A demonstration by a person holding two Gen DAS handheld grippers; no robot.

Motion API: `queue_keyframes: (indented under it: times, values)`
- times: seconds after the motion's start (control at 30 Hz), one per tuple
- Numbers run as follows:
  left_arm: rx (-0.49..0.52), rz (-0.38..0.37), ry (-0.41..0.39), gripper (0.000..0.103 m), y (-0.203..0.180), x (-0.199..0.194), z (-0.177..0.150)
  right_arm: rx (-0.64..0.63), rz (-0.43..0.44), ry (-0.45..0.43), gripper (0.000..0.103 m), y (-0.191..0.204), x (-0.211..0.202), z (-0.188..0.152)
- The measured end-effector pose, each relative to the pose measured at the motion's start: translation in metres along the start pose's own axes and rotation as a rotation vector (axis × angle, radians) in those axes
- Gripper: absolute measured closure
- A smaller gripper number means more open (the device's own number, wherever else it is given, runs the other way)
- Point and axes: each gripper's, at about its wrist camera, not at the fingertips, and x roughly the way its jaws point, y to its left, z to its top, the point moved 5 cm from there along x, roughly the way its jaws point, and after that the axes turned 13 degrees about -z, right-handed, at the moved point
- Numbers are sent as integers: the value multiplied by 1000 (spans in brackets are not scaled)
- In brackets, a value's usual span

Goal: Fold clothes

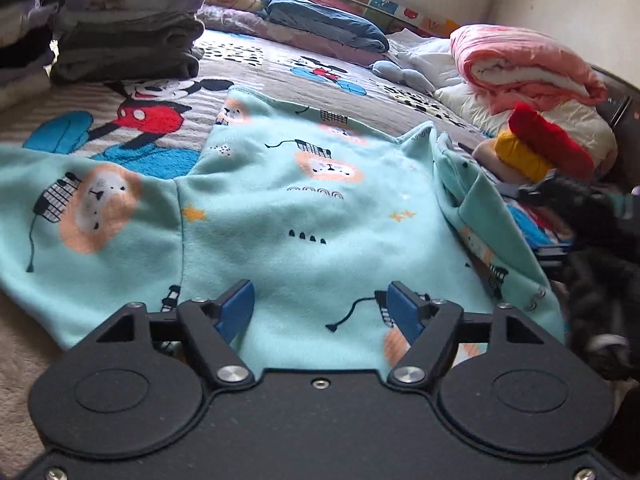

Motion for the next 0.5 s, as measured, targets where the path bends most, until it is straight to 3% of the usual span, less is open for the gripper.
queue_keyframes:
  times: [0.17, 0.37, 0.4, 0.47, 0.5]
  values:
    - [-32, -25, -3, 28, 3, 2, 3, 18, 35, 8, 44, 8, 33, 18]
    - [-26, -35, 3, 26, 4, 5, 4, -122, -32, 5, 46, 32, 61, 20]
    - [-23, -36, 4, 26, 4, 5, 4, -130, -45, 8, 51, 34, 62, 20]
    - [-17, -38, 6, 26, 5, 6, 4, -129, -54, -10, 84, 35, 58, 21]
    - [-14, -39, 8, 26, 5, 6, 4, -121, -50, -33, 87, 33, 52, 22]
